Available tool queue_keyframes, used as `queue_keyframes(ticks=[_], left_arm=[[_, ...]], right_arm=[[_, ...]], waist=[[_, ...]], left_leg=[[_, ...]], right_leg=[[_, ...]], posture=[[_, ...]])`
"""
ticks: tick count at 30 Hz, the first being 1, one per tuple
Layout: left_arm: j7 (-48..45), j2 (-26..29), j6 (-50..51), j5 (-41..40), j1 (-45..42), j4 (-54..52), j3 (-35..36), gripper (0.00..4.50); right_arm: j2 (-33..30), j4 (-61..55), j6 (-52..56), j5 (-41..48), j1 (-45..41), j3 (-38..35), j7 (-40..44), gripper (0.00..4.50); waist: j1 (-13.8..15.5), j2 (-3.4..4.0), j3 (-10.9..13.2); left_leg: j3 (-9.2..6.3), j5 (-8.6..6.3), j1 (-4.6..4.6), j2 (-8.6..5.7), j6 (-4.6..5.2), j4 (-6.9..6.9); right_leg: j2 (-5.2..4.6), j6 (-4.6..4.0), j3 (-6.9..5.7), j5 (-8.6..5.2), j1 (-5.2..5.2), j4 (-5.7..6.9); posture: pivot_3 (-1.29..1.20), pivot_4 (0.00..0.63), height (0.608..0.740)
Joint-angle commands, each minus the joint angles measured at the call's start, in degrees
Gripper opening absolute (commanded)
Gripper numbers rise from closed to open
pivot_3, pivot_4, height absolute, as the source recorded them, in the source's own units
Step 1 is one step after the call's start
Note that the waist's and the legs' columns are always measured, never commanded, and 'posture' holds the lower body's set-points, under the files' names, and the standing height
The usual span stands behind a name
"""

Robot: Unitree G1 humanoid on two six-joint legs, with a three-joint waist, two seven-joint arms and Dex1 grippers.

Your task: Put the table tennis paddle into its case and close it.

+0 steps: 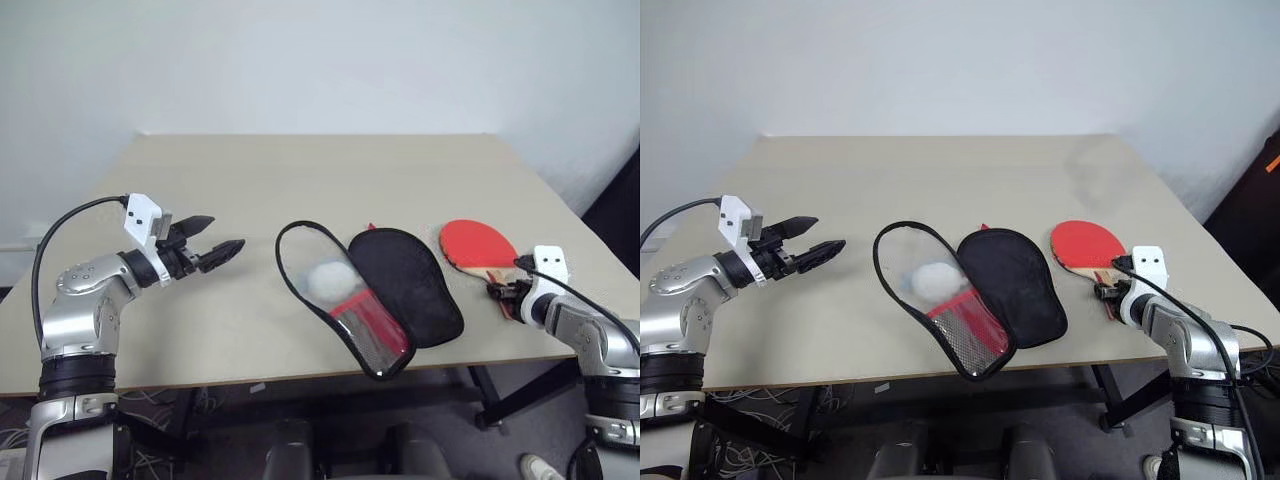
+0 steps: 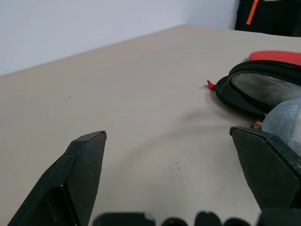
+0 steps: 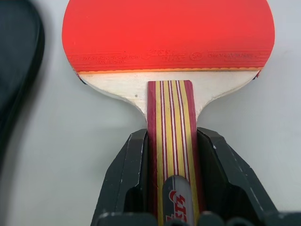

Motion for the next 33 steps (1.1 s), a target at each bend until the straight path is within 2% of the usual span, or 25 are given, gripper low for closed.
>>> queue_keyframes(ticks=[1, 5, 8, 11, 17, 33], left_arm=[[0.13, 0.11, -1.63, -0.05, -1.05, -0.25, 0.49, 4.5], [0.13, -0.04, -2.01, -0.03, -1.19, 0.24, 0.45, 4.5], [0.09, -0.04, -2.2, -0.02, -1.23, 0.48, 0.42, 4.5], [0.16, -0.03, -2.1, -0.06, -0.9, 0.19, 0.47, 4.5], [0.2, 0.33, -1.56, -0.28, 0.02, -0.86, 0.78, 4.5], [0.85, 0.38, -0.89, -0.66, 1.02, -2.11, 0.97, 4.5]], right_arm=[[3.54, -9.42, 2.53, 6.44, -4.77, -2.39, -0.41, 1.13], [7.79, -19.44, 7.95, 9.0, -4.4, 3.95, -1.43, 1.13], [9.42, -21.99, 10.28, 9.2, -4.19, 5.28, -3.02, 1.13], [11.51, -25.72, 13.02, 8.34, -1.66, 10.24, -5.51, 1.13], [11.15, -27.49, 12.97, 6.06, 2.56, 15.27, -7.13, 1.13], [6.81, -27.62, 12.31, 4.02, 3.41, 14.73, -6.39, 1.13]], waist=[[-0.2, 0.13, 0.08], [-0.26, 0.14, 0.08], [-0.14, 0.14, 0.08], [0.29, 0.13, 0.07], [-0.06, 0.11, 0.06], [-0.21, 0.08, 0.05]], left_leg=[[0.0, 0.0, -0.01, 0.0, 0.0, -0.01], [0.0, 0.0, 0.02, 0.04, -0.01, -0.16], [0.03, 0.02, 0.05, 0.07, -0.02, -0.18], [0.0, 0.02, 0.04, -0.06, -0.02, -0.17], [0.32, 0.07, 0.08, -0.16, -0.17, -0.47], [0.41, 0.27, 0.23, -0.15, -0.51, -0.87]], right_leg=[[0.02, 0.0, 0.0, 0.0, 0.0, 0.01], [0.11, 0.05, 0.0, -0.04, 0.04, -0.02], [0.15, 0.05, -0.01, -0.04, 0.07, -0.01], [0.0, 0.06, -0.14, -0.03, 0.08, -0.05], [-0.02, 0.11, 0.12, 0.03, -0.01, -0.03], [0.0, 0.09, 0.22, 0.03, -0.11, -0.1]], posture=[[0.0, 0.0, 0.654], [0.0, 0.0, 0.654], [0.0, 0.0, 0.654], [0.0, 0.0, 0.654], [0.0, 0.0, 0.654], [0.0, 0.0, 0.654]])
